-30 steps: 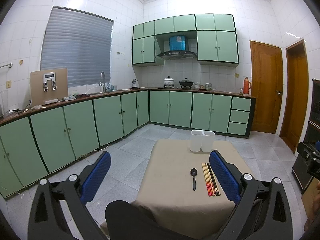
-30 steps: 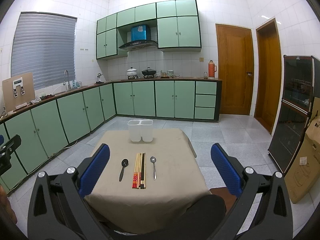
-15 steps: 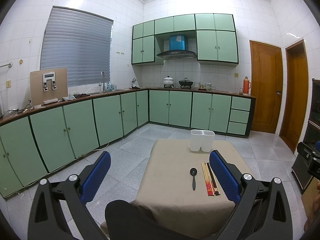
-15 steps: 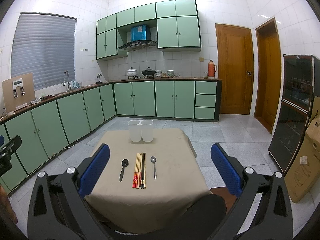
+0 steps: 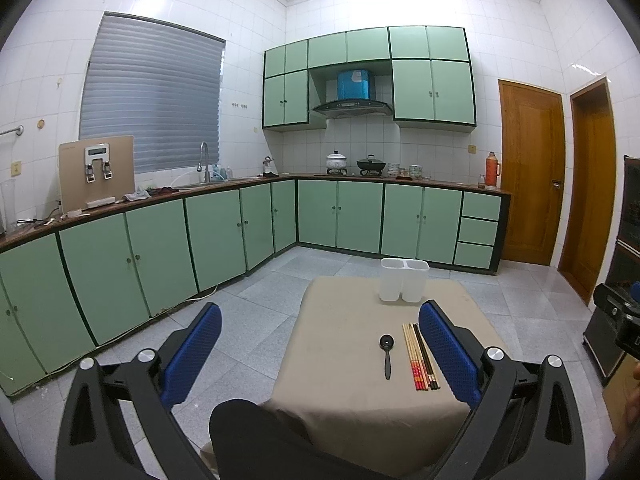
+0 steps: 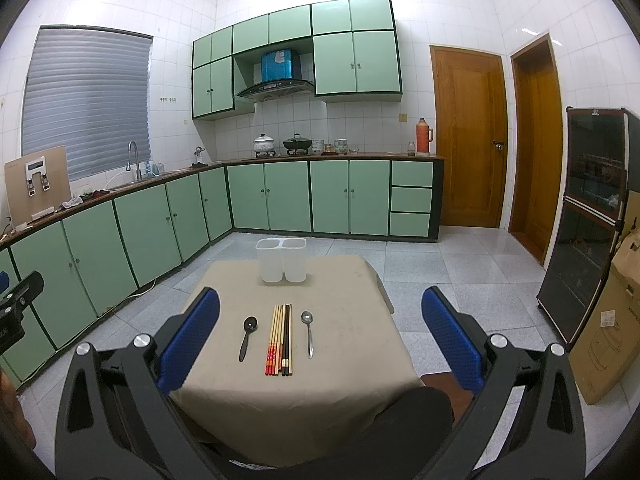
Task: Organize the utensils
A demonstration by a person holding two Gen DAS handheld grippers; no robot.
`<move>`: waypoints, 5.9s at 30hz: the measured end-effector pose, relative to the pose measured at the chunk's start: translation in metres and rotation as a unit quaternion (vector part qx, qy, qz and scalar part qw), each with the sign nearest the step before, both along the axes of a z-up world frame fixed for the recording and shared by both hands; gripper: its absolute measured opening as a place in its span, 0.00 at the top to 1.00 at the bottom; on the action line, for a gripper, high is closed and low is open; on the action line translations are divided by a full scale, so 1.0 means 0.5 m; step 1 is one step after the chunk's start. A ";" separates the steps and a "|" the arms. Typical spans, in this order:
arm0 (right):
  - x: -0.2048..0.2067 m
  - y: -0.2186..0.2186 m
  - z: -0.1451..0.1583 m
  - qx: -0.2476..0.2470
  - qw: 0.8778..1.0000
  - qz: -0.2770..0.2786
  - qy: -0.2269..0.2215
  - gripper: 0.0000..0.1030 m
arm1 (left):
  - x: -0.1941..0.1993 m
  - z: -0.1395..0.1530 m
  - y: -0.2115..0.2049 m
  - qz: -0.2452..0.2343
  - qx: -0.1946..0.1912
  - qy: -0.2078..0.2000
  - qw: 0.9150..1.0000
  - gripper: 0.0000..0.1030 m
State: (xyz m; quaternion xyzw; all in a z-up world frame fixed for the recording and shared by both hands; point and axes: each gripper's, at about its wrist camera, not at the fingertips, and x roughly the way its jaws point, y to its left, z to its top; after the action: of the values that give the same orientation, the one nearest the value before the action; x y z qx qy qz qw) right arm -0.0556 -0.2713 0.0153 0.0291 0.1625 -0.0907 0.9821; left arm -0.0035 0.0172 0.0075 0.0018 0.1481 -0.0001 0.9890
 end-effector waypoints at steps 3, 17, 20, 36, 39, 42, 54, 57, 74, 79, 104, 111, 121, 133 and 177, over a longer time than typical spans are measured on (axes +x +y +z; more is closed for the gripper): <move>0.001 -0.003 0.000 0.000 1.000 -0.001 0.000 0.05 | 0.005 -0.001 0.000 -0.001 -0.002 0.003 1.000 0.06; 0.136 -0.009 -0.116 0.011 0.996 0.018 0.086 0.05 | 0.197 -0.193 -0.022 -0.094 -0.040 0.185 0.977 0.06; 0.207 -0.013 -0.187 0.024 0.989 0.042 0.138 0.09 | 0.267 -0.250 -0.040 -0.097 -0.026 0.224 0.969 0.06; 0.517 -0.052 -0.482 0.087 0.952 0.119 0.268 0.66 | 0.541 -0.509 -0.178 -0.171 -0.031 0.313 0.934 0.36; 0.544 -0.057 -0.507 0.089 0.949 0.123 0.275 0.71 | 0.563 -0.542 -0.203 -0.175 -0.017 0.319 0.931 0.38; 0.562 -0.057 -0.522 0.091 0.948 0.128 0.276 0.73 | 0.580 -0.567 -0.210 -0.173 -0.015 0.328 0.929 0.44; 0.607 -0.054 -0.548 0.064 0.954 0.125 0.266 0.80 | 0.596 -0.581 -0.225 -0.165 -0.002 0.292 0.942 0.81; 0.612 -0.059 -0.547 0.065 0.955 0.124 0.263 0.90 | 0.604 -0.577 -0.216 -0.170 -0.023 0.293 0.941 0.88; 0.614 -0.067 -0.377 0.072 0.969 0.142 0.187 0.98 | 0.603 -0.420 -0.198 -0.186 -0.025 0.221 0.957 0.89; 0.624 -0.070 -0.362 0.071 0.968 0.144 0.195 0.98 | 0.615 -0.399 -0.182 -0.192 -0.036 0.235 0.952 0.89; 0.717 -0.068 -0.213 0.062 0.960 0.193 0.195 0.98 | 0.702 -0.278 -0.151 -0.228 -0.052 0.202 0.951 0.97; 0.894 -0.081 -0.101 0.053 0.961 0.203 0.178 0.98 | 0.856 -0.152 -0.206 -0.245 -0.042 0.150 0.957 0.97; 1.141 -0.101 -0.077 0.054 0.971 0.174 0.153 0.98 | 1.091 -0.108 -0.319 -0.232 -0.038 0.096 0.967 0.97; 1.212 -0.126 -0.233 0.075 0.962 0.150 0.215 0.86 | 1.183 -0.279 -0.319 -0.199 -0.041 0.167 0.965 0.73; 0.499 -0.009 -0.566 -0.010 0.953 0.193 0.234 0.75 | 0.459 -0.573 -0.245 -0.224 0.015 0.216 0.950 0.19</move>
State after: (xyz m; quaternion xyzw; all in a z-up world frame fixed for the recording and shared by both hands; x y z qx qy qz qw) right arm 0.1940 -0.2756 -0.2676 -0.0350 0.3890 0.0943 0.9157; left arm 0.2259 -0.1054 -0.2792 0.0497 0.3536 -0.2199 0.9078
